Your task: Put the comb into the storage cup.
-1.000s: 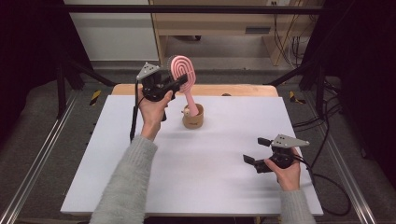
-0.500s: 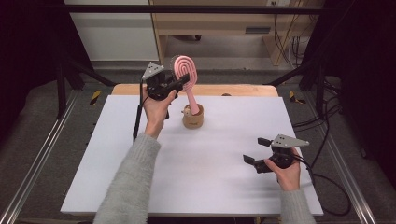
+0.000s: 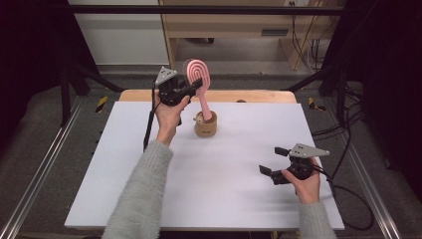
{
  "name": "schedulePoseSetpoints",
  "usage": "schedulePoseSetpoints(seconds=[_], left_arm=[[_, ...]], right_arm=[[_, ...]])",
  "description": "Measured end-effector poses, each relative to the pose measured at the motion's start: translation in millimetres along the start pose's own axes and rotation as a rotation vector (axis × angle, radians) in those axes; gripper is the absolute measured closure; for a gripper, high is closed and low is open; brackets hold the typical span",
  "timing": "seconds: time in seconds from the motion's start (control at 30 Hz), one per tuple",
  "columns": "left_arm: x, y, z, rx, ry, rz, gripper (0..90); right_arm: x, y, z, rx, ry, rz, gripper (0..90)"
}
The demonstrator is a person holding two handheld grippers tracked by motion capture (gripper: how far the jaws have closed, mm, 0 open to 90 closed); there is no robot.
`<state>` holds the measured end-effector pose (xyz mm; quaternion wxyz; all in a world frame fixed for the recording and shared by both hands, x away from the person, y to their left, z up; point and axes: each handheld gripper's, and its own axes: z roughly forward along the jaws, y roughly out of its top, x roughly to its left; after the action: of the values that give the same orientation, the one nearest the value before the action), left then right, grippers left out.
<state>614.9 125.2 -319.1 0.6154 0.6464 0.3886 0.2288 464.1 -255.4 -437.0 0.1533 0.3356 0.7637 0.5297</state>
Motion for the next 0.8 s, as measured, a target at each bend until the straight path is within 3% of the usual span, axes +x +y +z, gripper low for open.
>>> schedulePoseSetpoints(seconds=[0.8], left_arm=[[0.8, -19.0, 19.5, 0.036, -0.004, -0.007, 63.5]], right_arm=[[-0.4, -0.3, -0.9, -0.002, 0.003, 0.003, 4.3]])
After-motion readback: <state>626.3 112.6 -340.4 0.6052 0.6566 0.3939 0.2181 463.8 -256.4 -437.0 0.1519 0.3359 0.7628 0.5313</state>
